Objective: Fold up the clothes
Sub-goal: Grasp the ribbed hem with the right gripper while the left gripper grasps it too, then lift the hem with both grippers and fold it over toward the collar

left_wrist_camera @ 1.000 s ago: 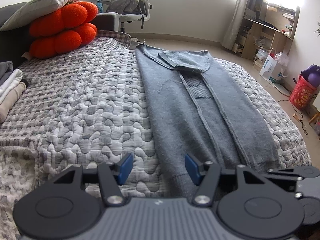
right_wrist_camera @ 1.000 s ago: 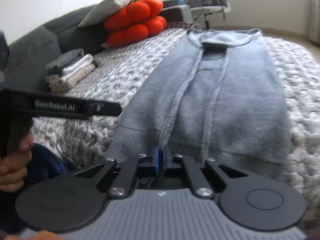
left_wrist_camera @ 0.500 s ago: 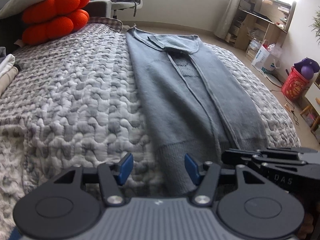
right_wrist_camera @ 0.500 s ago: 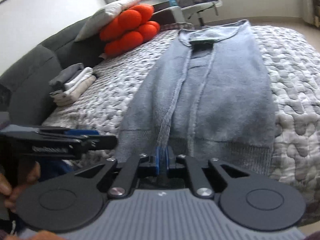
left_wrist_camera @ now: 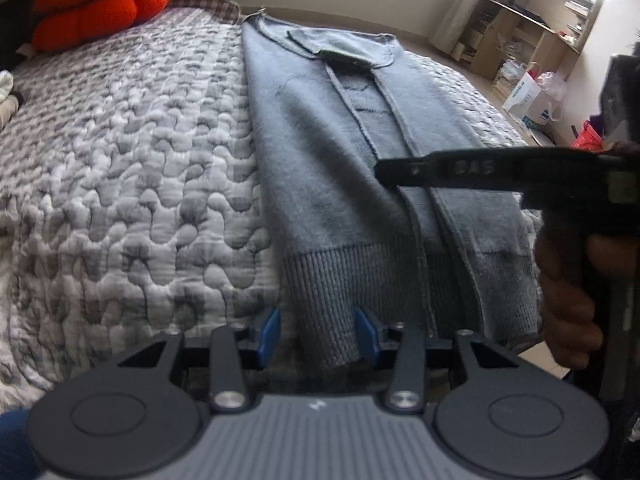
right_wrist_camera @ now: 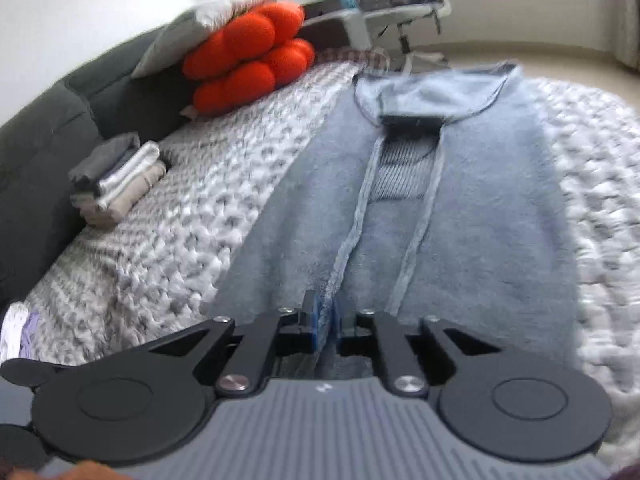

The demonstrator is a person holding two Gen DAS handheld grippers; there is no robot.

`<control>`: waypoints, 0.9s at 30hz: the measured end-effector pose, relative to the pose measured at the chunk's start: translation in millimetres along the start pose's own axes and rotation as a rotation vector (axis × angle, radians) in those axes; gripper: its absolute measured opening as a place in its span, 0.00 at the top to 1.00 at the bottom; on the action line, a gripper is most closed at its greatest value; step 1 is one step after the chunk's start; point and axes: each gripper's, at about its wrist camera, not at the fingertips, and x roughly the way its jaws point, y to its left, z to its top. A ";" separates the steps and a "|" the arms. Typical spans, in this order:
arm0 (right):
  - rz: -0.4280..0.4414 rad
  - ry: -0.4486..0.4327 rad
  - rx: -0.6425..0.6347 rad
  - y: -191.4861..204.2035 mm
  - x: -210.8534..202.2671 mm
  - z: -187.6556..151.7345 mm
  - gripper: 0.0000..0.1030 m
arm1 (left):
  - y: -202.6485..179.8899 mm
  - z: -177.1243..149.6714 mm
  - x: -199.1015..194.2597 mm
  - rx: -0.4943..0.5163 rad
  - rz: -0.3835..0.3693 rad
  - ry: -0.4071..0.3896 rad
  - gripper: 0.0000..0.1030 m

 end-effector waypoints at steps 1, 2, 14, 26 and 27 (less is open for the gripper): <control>-0.003 -0.004 -0.032 1.9 0.8 -2.9 0.95 | -0.6 -0.3 1.4 -0.003 0.006 0.001 0.64; -0.016 -0.014 -0.042 3.2 -2.8 -4.6 0.96 | -1.3 -0.5 2.8 -0.006 0.012 0.001 0.78; -0.054 -0.058 -0.056 1.3 -17.2 -15.1 0.91 | -9.4 -3.0 0.9 0.090 0.070 -0.013 0.90; -0.137 -0.135 0.127 -42.5 -84.7 -33.1 0.87 | 10.8 -9.6 -11.4 -0.009 -0.004 0.016 0.90; -0.162 -0.129 0.158 -49.3 -89.5 -38.0 0.86 | 16.0 -9.0 -12.5 -0.042 -0.022 0.022 0.88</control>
